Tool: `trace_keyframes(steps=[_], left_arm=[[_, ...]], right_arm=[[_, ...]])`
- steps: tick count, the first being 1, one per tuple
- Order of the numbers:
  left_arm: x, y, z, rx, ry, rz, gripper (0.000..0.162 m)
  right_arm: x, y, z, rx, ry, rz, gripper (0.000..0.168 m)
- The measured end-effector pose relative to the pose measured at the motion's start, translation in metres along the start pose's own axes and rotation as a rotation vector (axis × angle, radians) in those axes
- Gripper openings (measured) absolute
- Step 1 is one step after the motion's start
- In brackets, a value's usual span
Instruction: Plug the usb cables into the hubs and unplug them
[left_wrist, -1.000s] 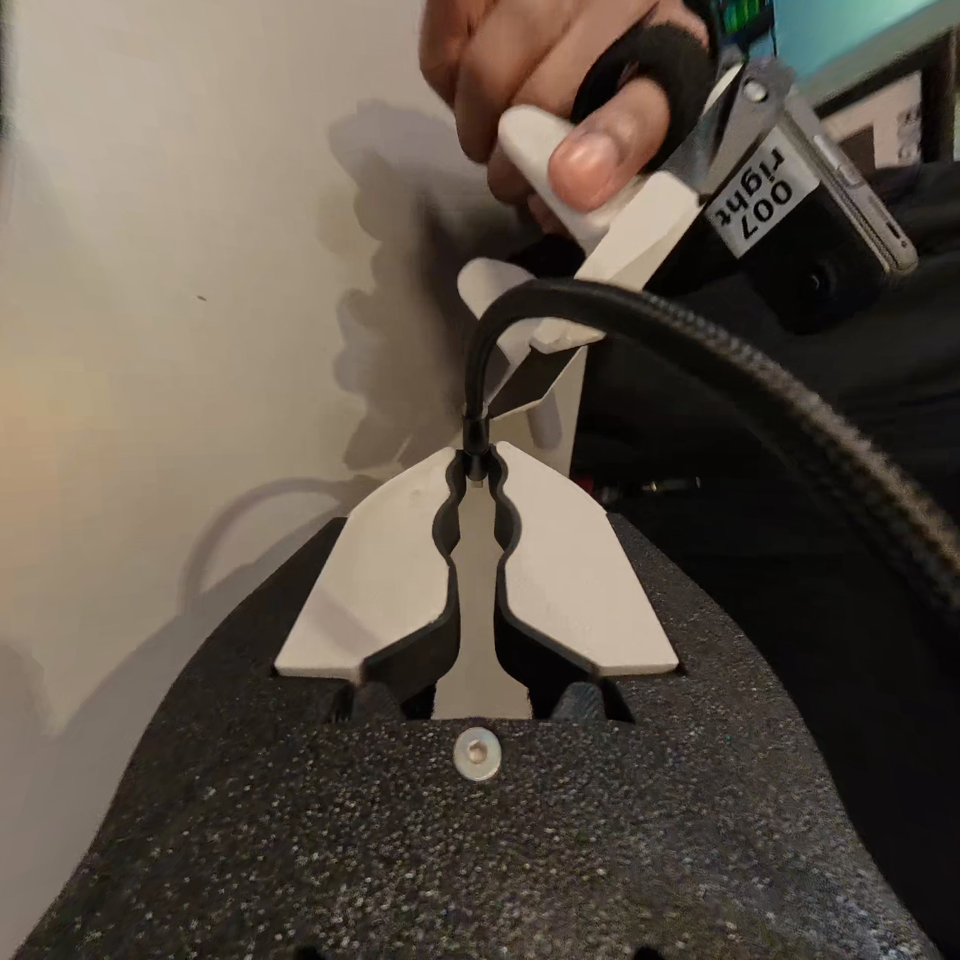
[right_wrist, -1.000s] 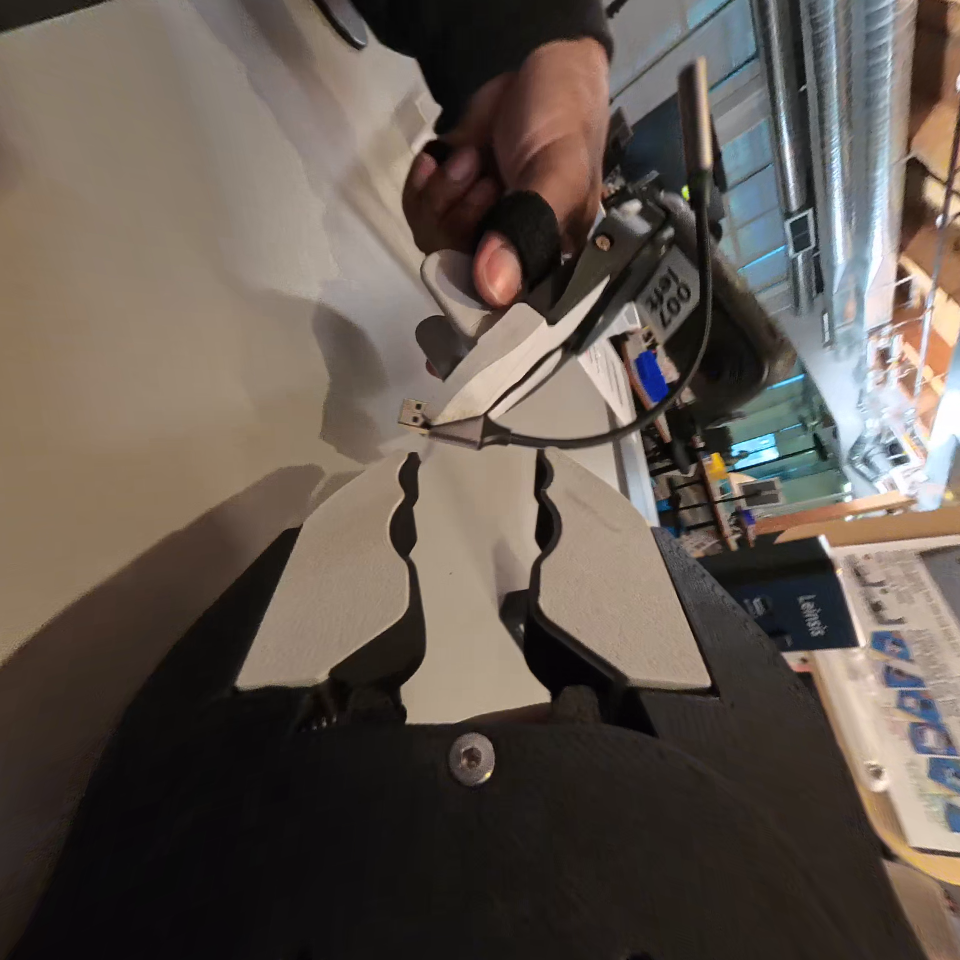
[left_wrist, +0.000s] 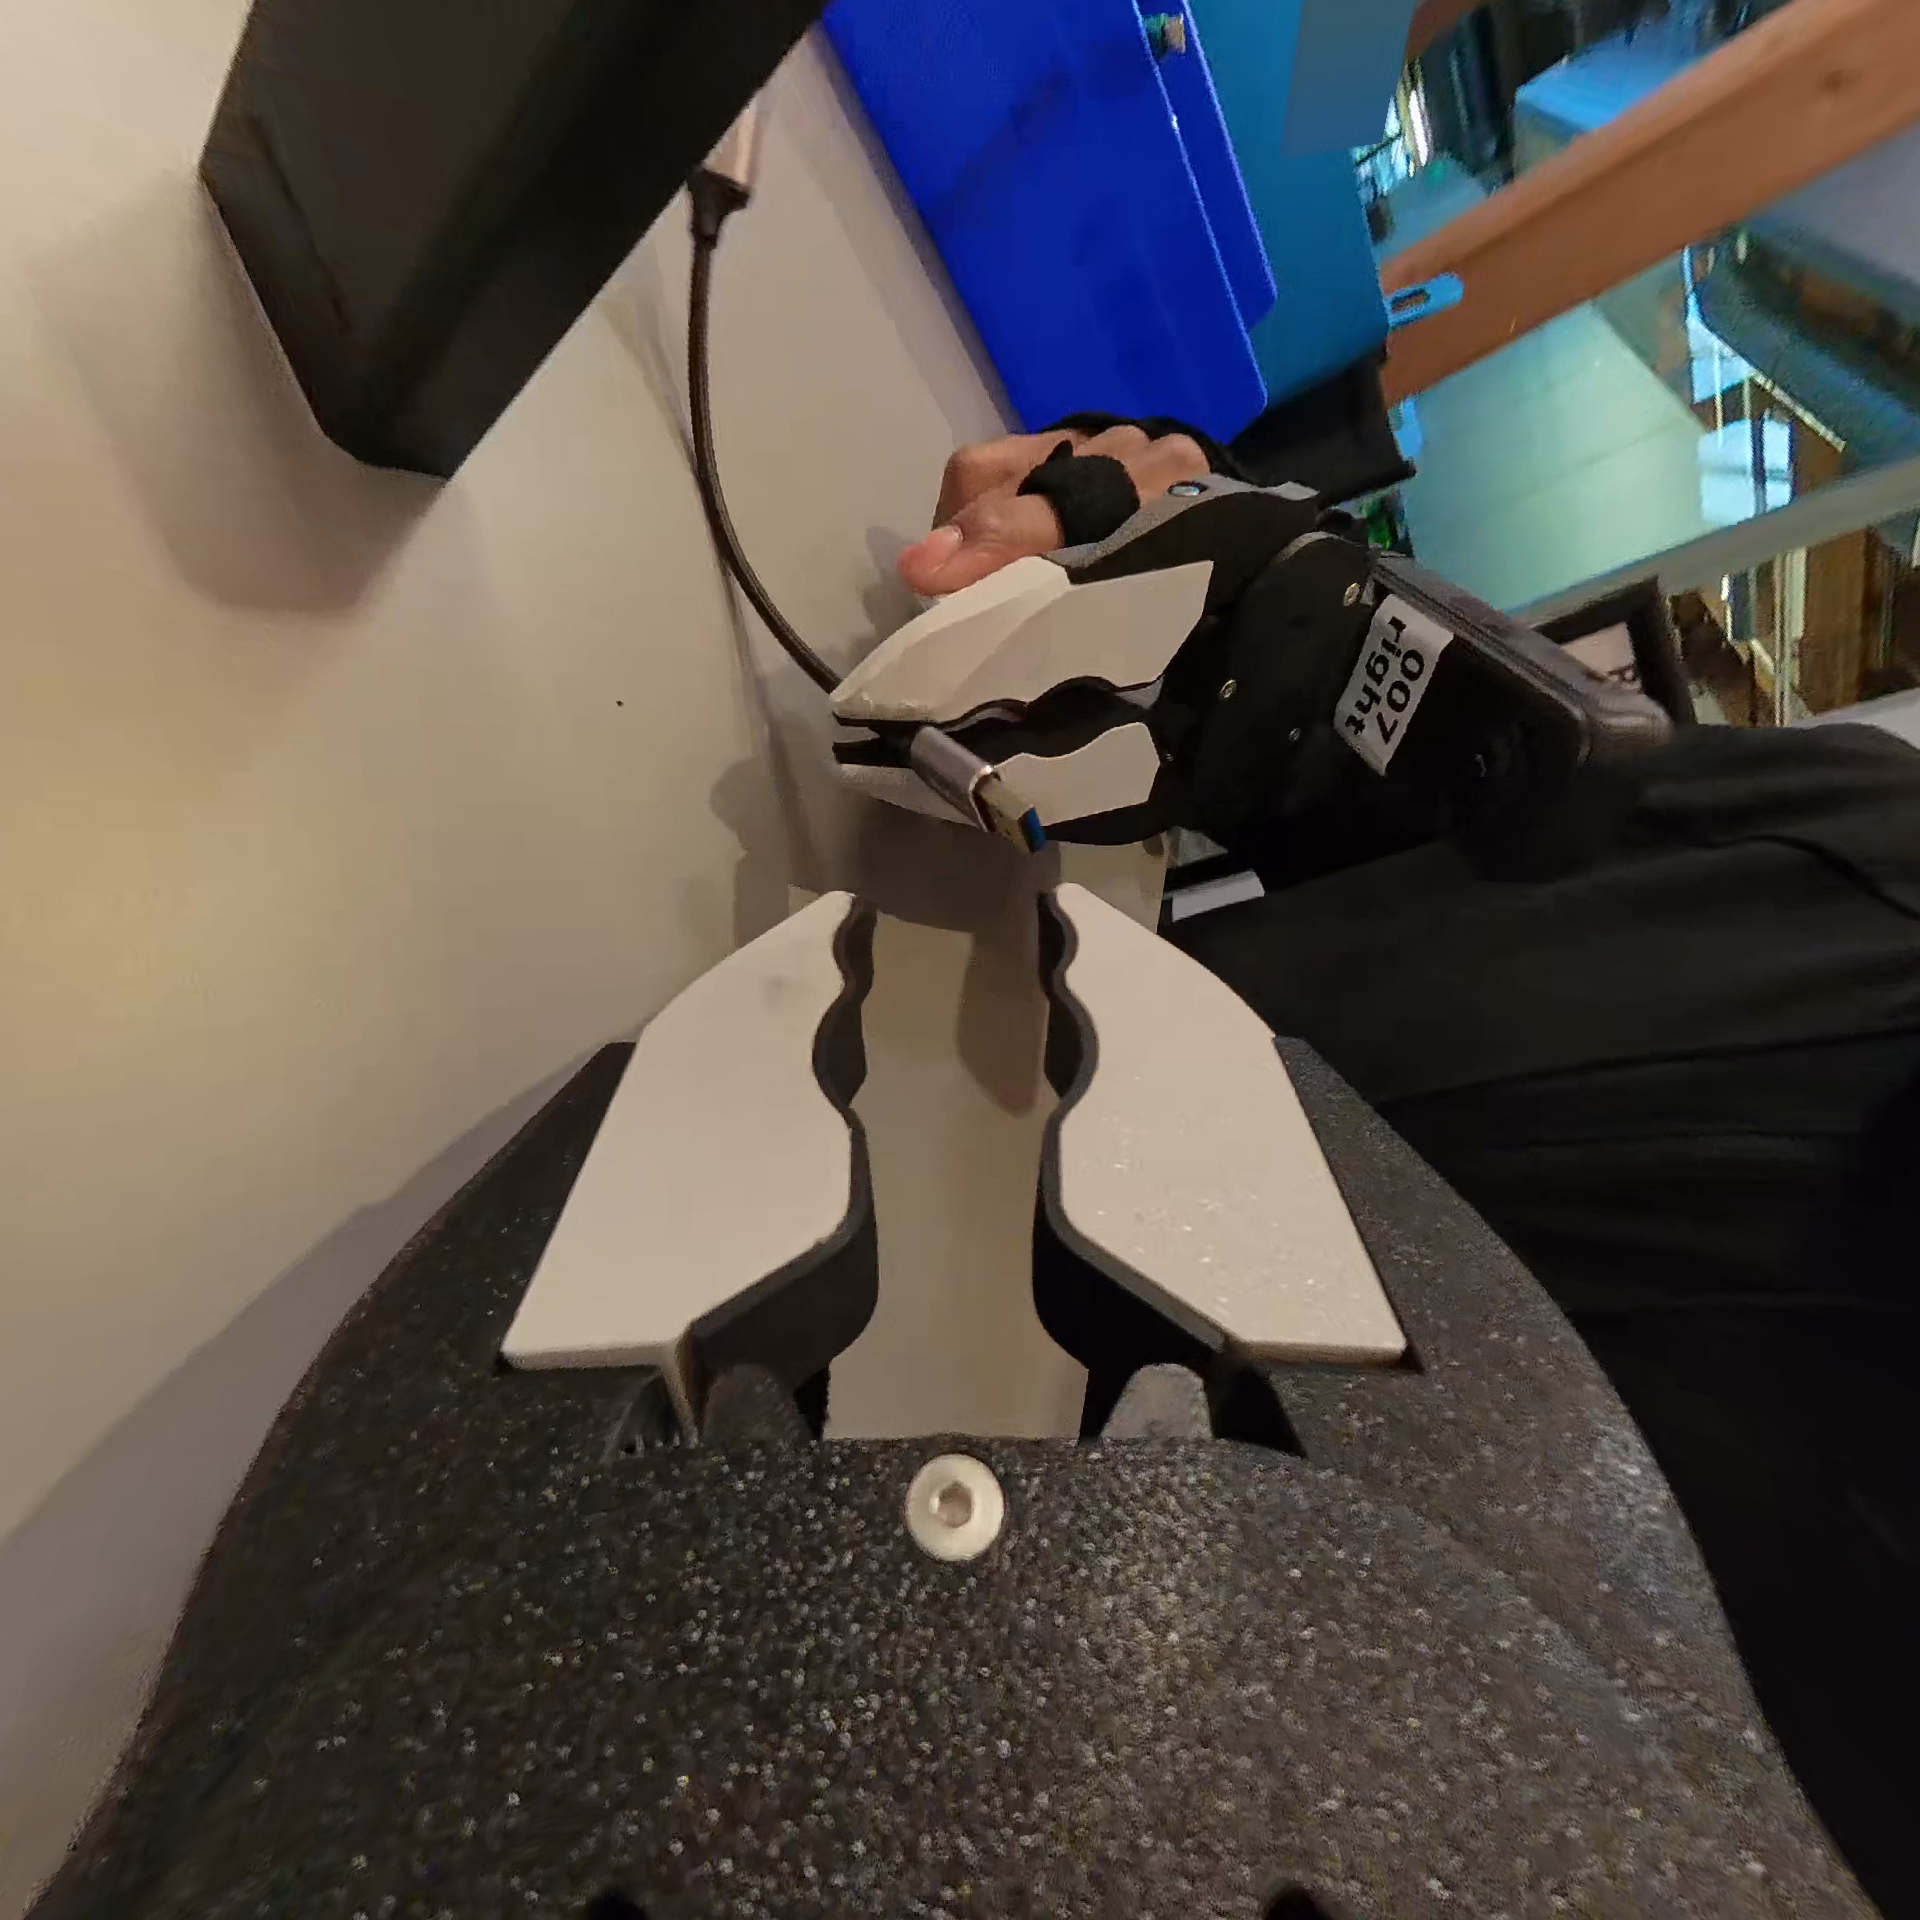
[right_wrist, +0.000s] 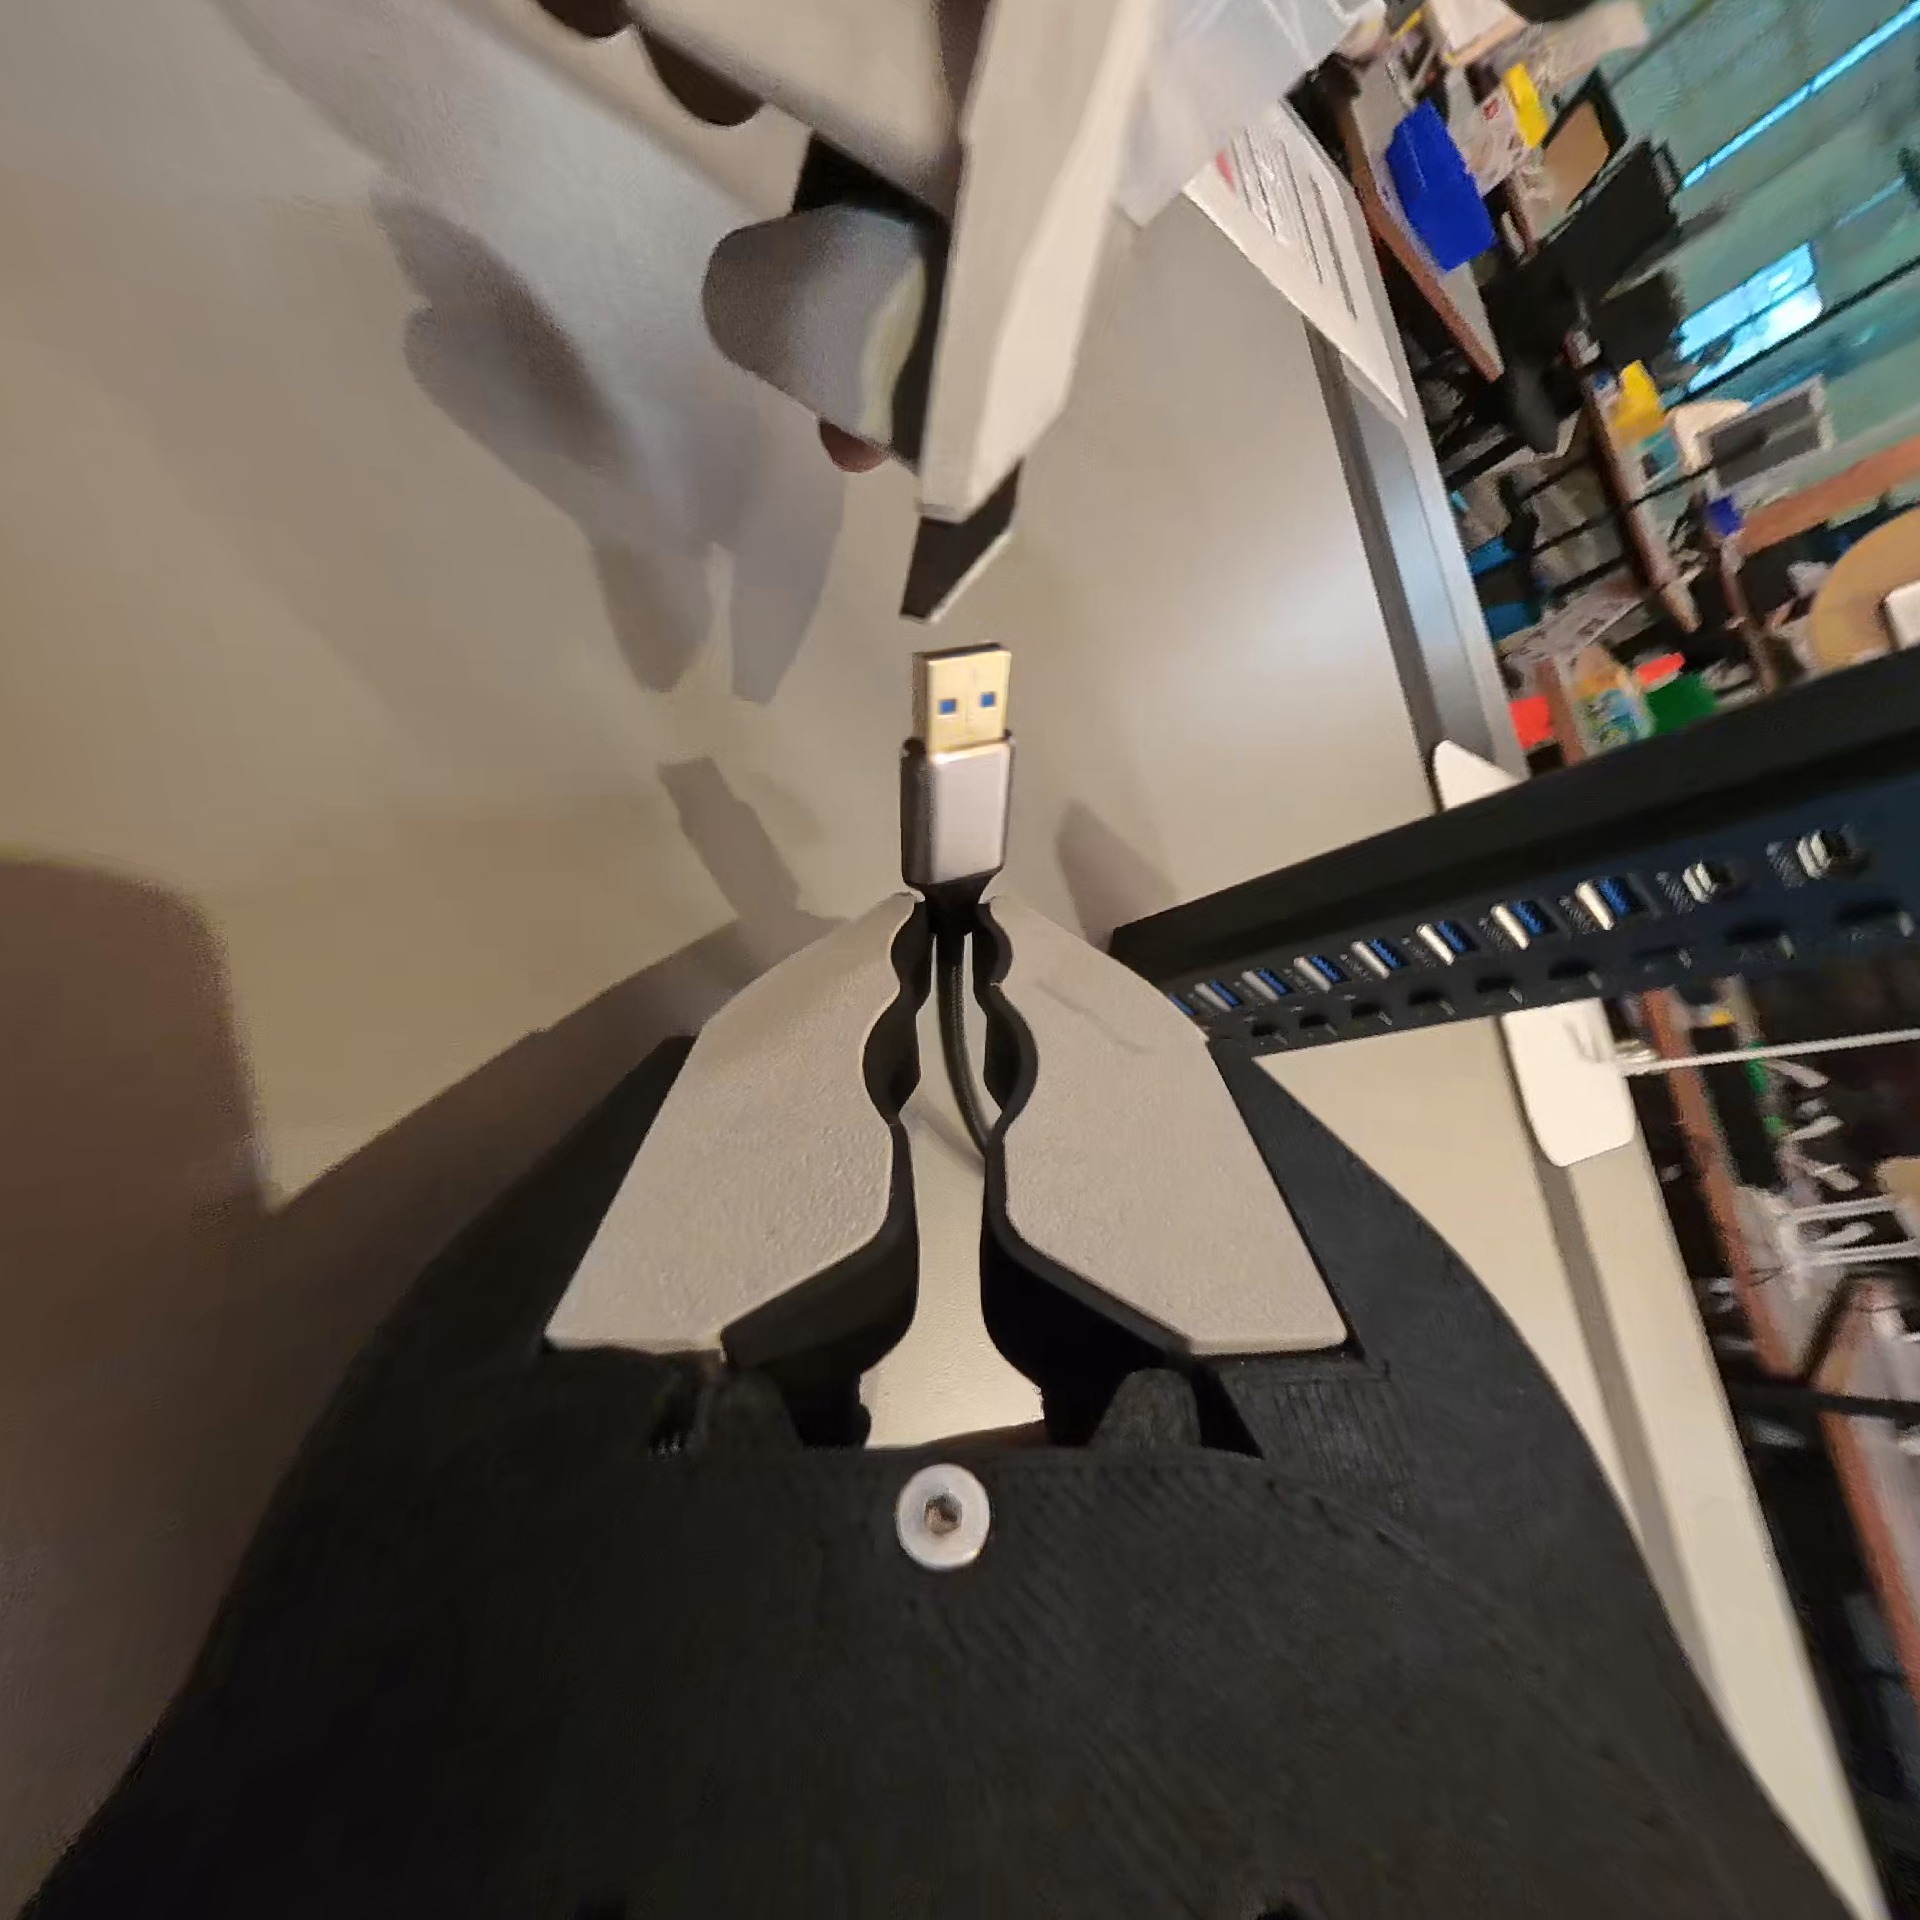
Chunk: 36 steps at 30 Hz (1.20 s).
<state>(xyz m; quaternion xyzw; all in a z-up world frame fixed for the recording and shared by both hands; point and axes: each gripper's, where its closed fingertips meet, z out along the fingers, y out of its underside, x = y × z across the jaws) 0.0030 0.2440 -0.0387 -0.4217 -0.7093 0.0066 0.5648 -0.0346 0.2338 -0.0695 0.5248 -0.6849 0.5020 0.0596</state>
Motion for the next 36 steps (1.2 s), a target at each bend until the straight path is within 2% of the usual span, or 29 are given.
trace_keyframes(steps=[3,7,11,13,16,22,29,36], left_arm=[[-0.004,0.000,0.003,0.040,-0.045,0.042,0.041],[-0.006,-0.007,0.009,0.084,-0.127,0.184,0.045],[-0.002,-0.010,0.021,0.087,-0.109,0.154,0.048],[-0.005,-0.013,0.026,0.094,-0.113,0.132,0.044],[-0.007,-0.013,0.032,0.090,-0.079,0.108,0.016],[-0.012,-0.017,0.034,0.088,-0.092,0.197,0.011],[-0.019,-0.023,0.036,0.048,-0.198,0.514,0.007],[-0.022,-0.039,0.031,0.062,-0.210,0.538,0.007]], right_arm=[[0.003,0.001,0.000,0.005,-0.015,0.060,0.006],[0.005,0.003,0.003,-0.017,0.001,0.053,0.006],[0.011,0.011,0.006,-0.094,0.058,-0.009,0.006],[0.012,0.013,0.008,-0.125,0.083,-0.040,0.006],[0.012,0.014,0.008,-0.155,0.117,-0.082,0.006],[0.015,0.020,0.006,-0.169,0.153,-0.085,0.006],[0.020,0.023,0.001,-0.119,0.152,-0.041,0.006],[0.027,0.032,-0.004,-0.099,0.166,-0.008,0.017]])
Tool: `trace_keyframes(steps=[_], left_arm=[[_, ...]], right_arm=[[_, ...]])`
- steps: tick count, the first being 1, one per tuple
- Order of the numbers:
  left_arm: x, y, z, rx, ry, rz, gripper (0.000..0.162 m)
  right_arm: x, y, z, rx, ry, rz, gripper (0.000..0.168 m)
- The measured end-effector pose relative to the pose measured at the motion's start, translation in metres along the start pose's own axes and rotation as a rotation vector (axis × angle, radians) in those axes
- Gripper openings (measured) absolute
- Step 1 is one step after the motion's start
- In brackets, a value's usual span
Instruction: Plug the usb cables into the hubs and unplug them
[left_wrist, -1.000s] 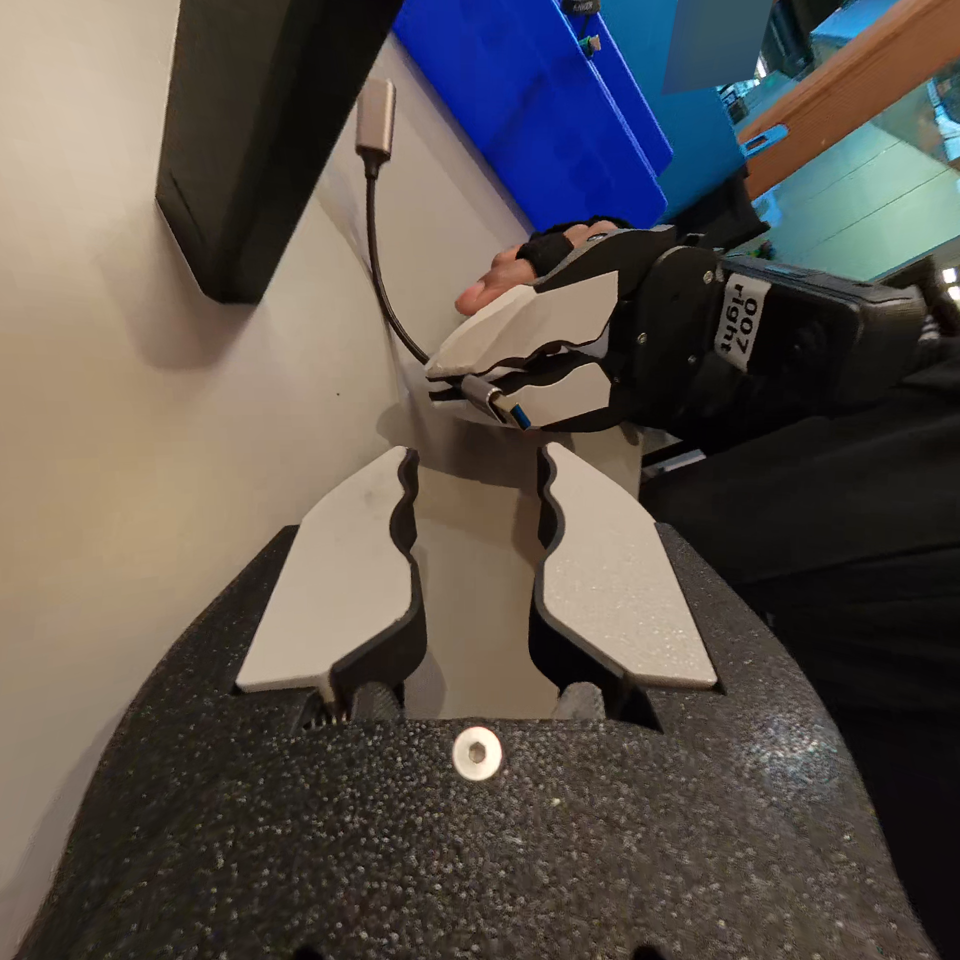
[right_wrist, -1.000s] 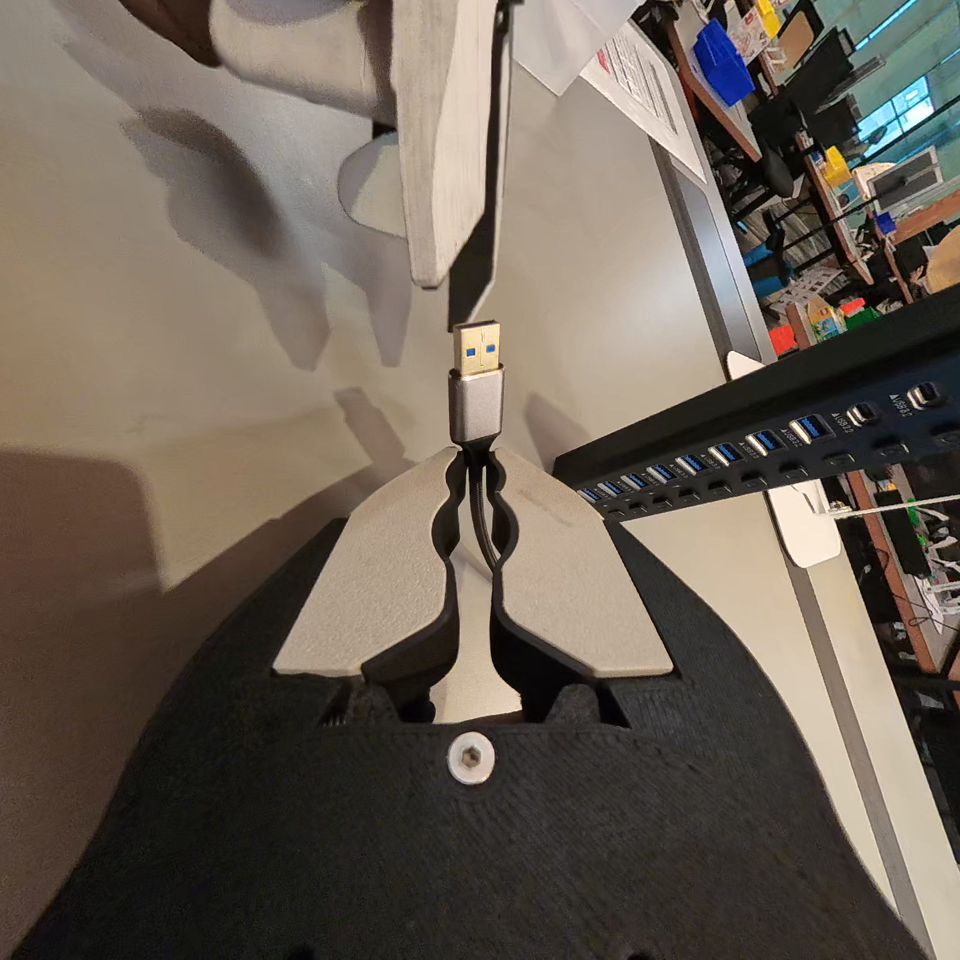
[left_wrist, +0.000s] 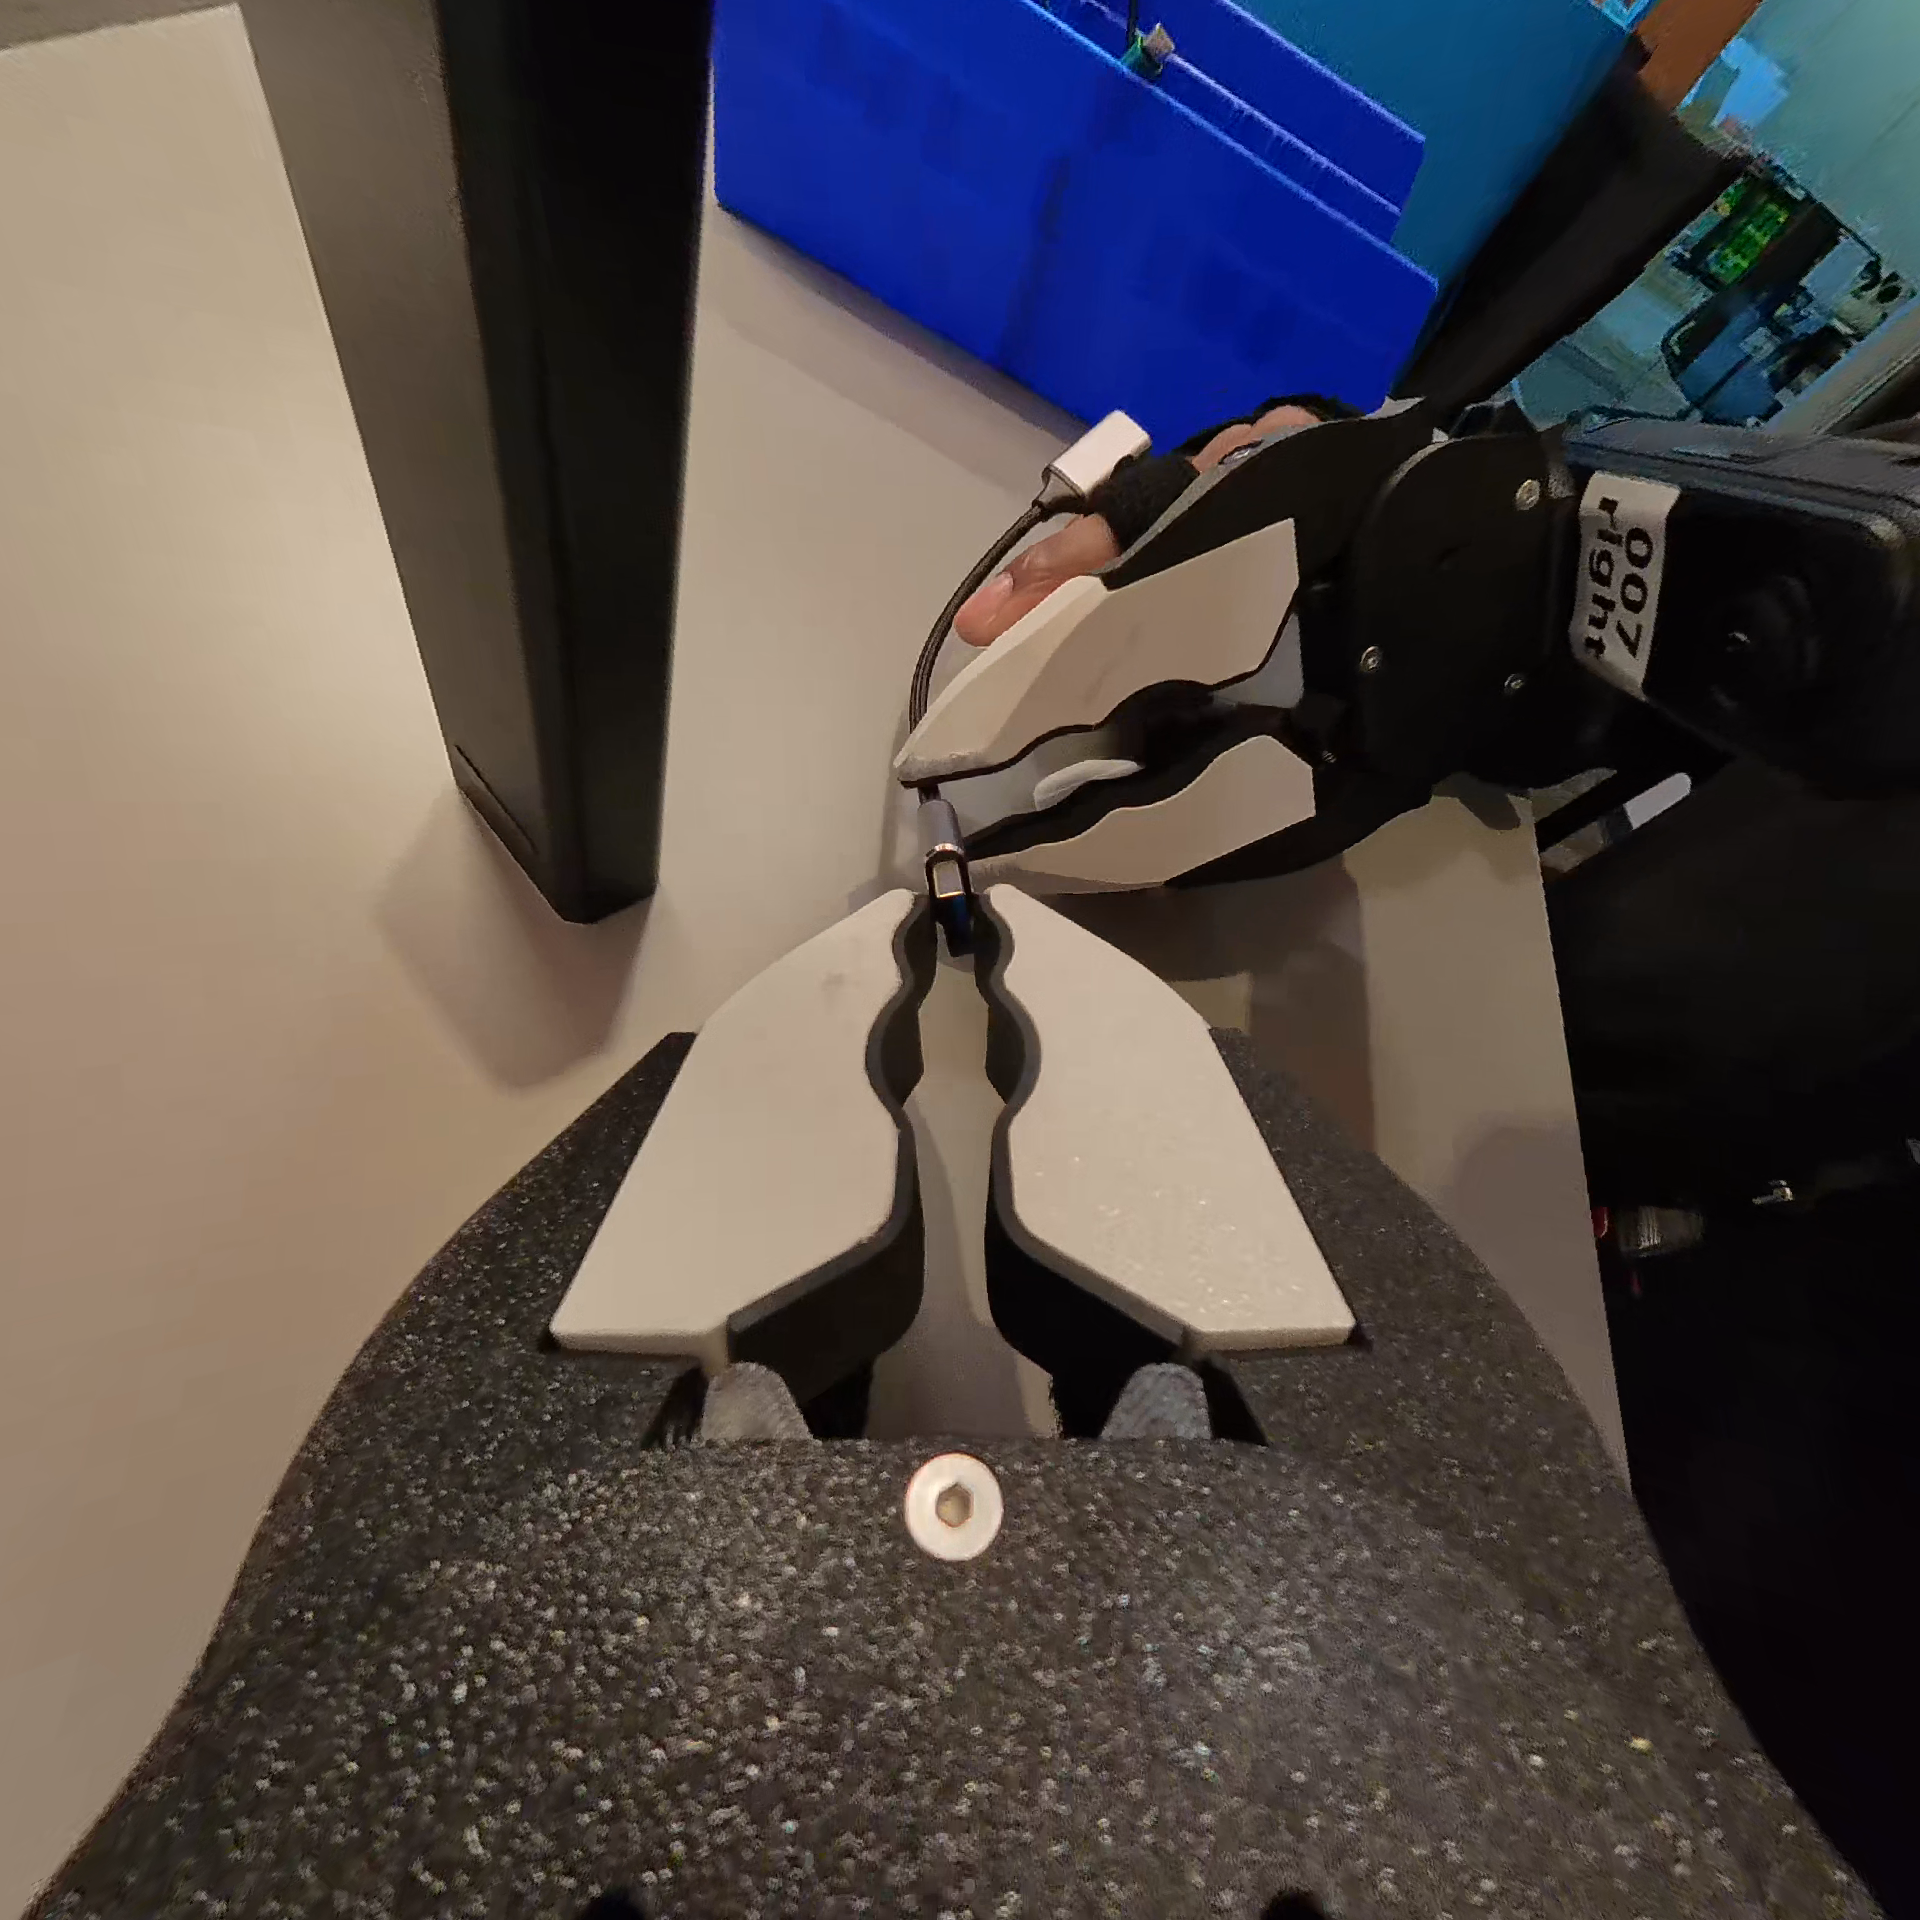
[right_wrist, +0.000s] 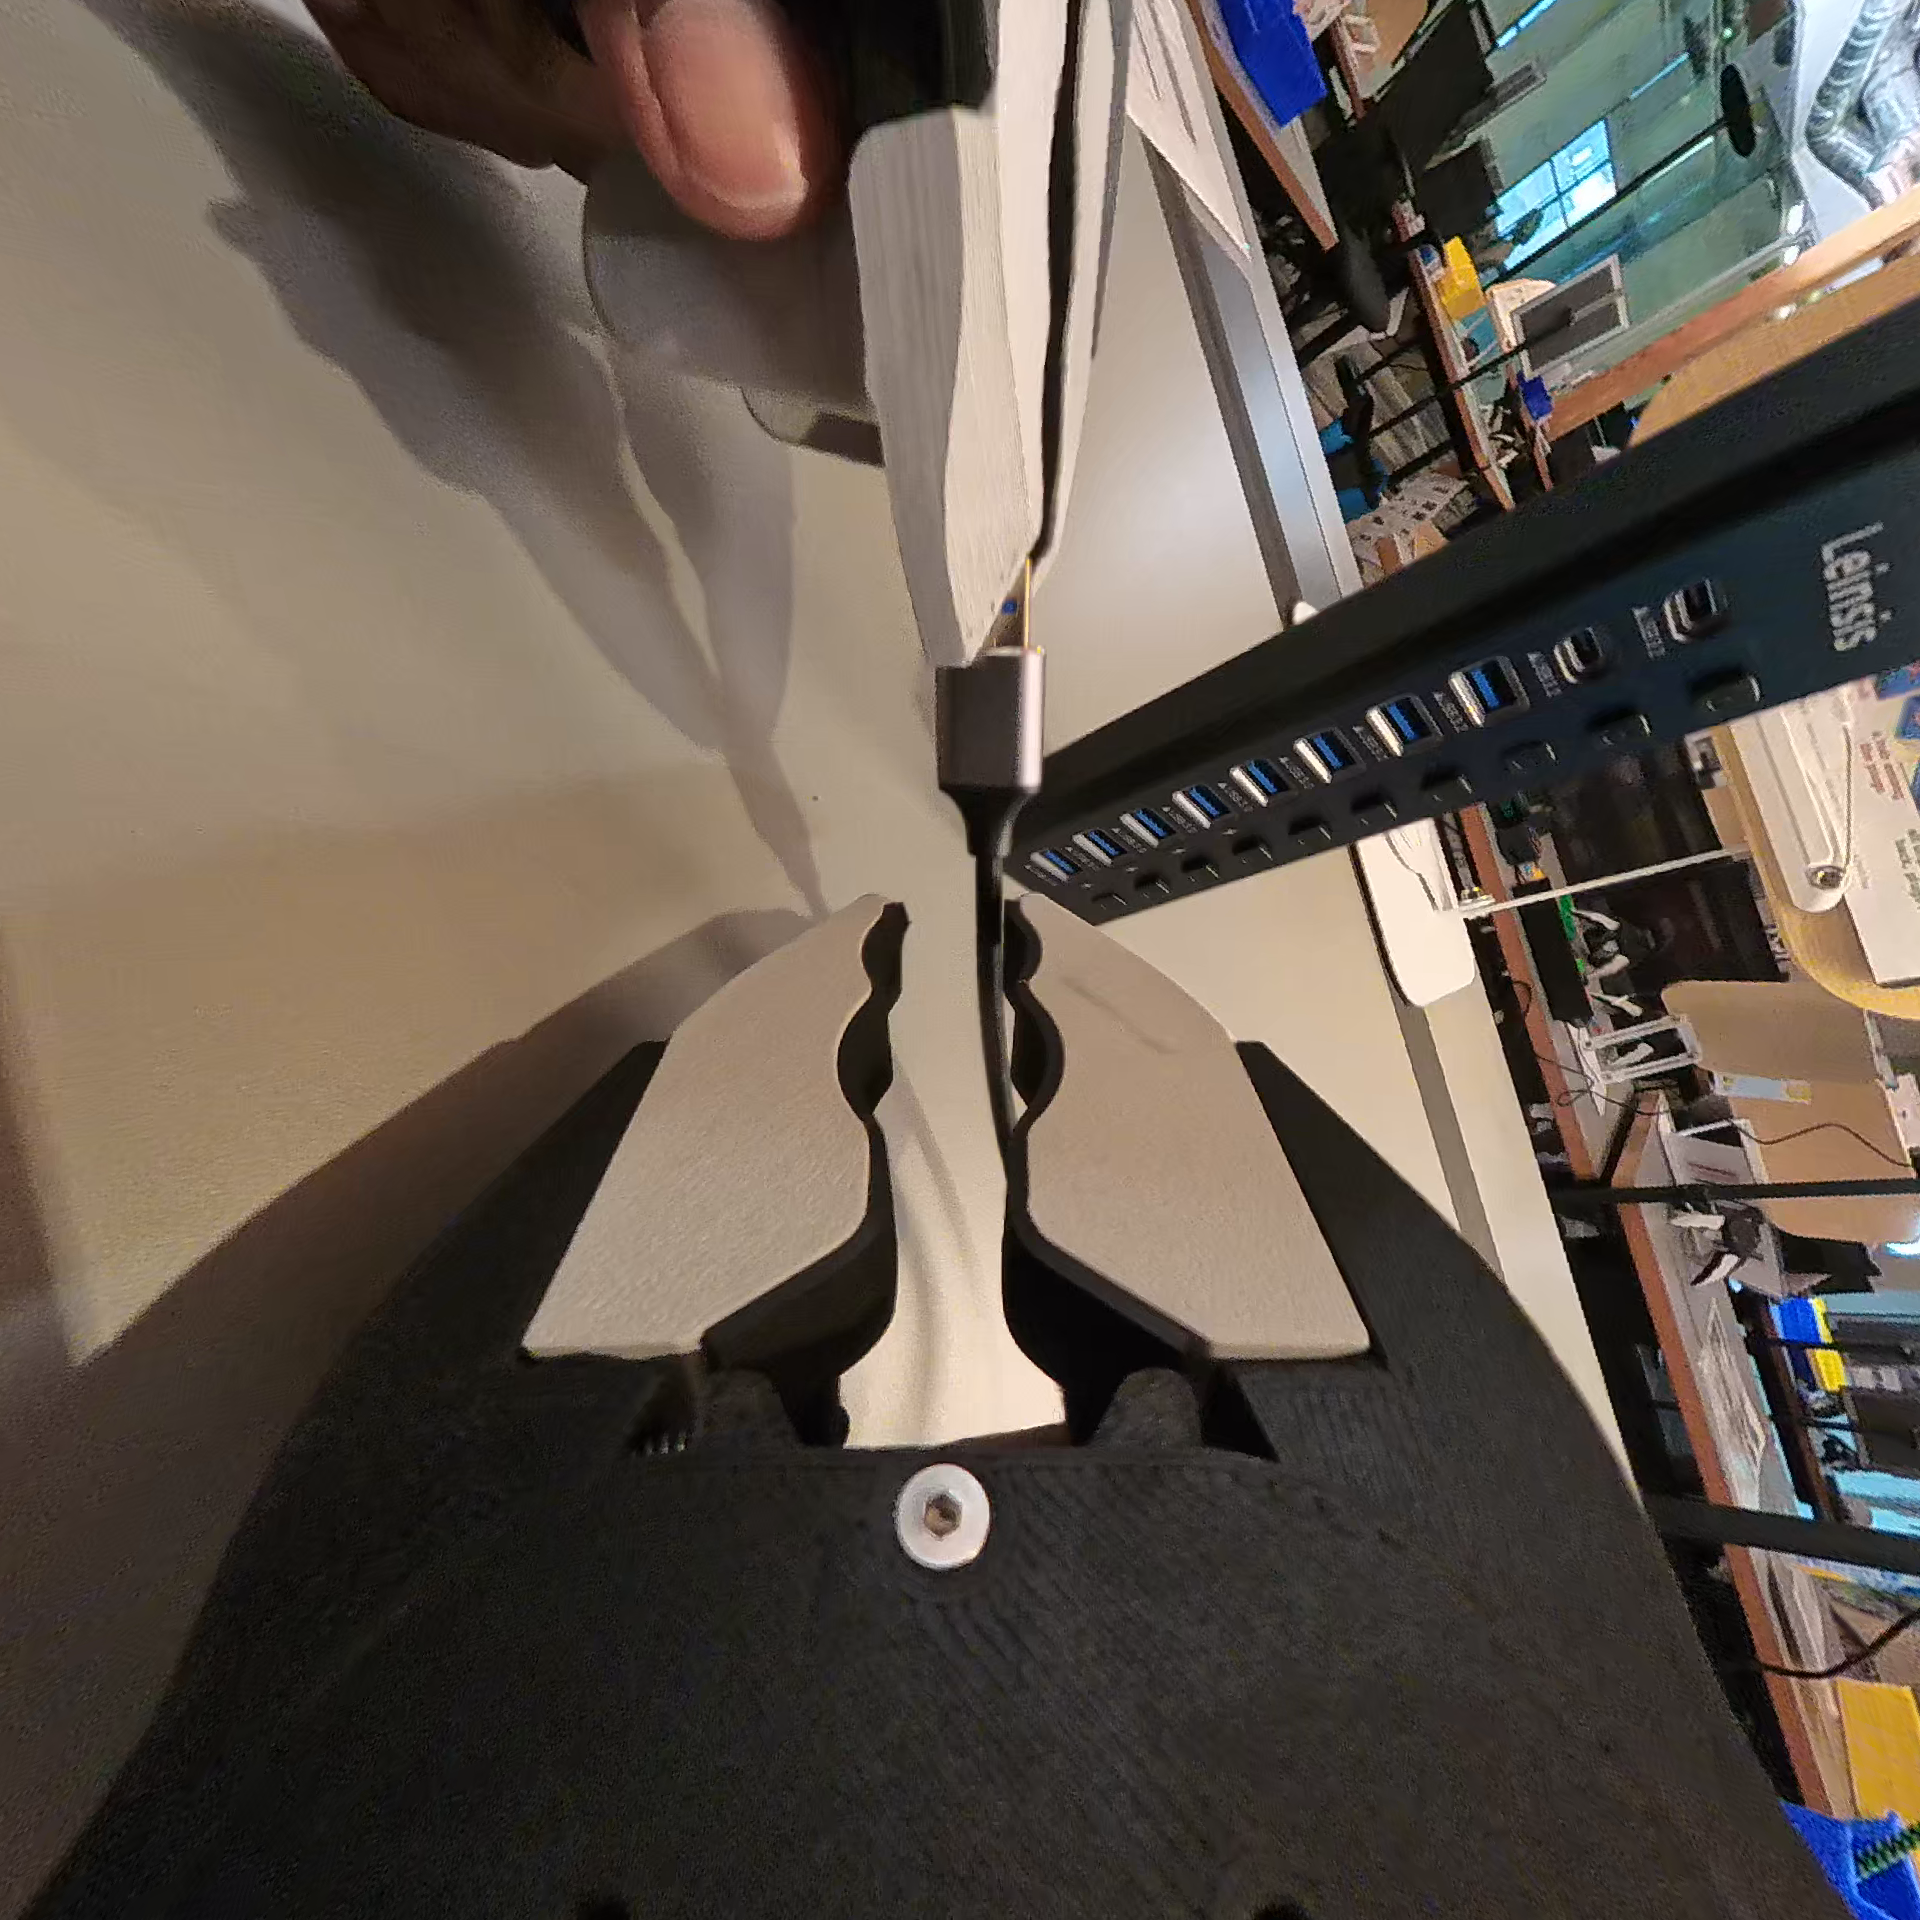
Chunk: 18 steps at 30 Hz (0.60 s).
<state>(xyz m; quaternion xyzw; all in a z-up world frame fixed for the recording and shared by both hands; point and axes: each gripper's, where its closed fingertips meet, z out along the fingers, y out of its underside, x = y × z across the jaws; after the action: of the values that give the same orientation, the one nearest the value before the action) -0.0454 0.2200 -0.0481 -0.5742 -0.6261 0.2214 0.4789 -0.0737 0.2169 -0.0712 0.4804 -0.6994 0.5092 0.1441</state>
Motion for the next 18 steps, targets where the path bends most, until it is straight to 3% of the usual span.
trace_keyframes(steps=[13,18], left_arm=[[-0.006,-0.028,-0.003,0.096,0.207,-0.440,0.007],[-0.002,-0.034,0.001,0.112,0.217,-0.442,0.007]], right_arm=[[0.020,-0.003,-0.005,0.051,0.151,-0.094,0.033],[0.026,-0.016,-0.010,0.114,0.195,-0.067,0.036]])
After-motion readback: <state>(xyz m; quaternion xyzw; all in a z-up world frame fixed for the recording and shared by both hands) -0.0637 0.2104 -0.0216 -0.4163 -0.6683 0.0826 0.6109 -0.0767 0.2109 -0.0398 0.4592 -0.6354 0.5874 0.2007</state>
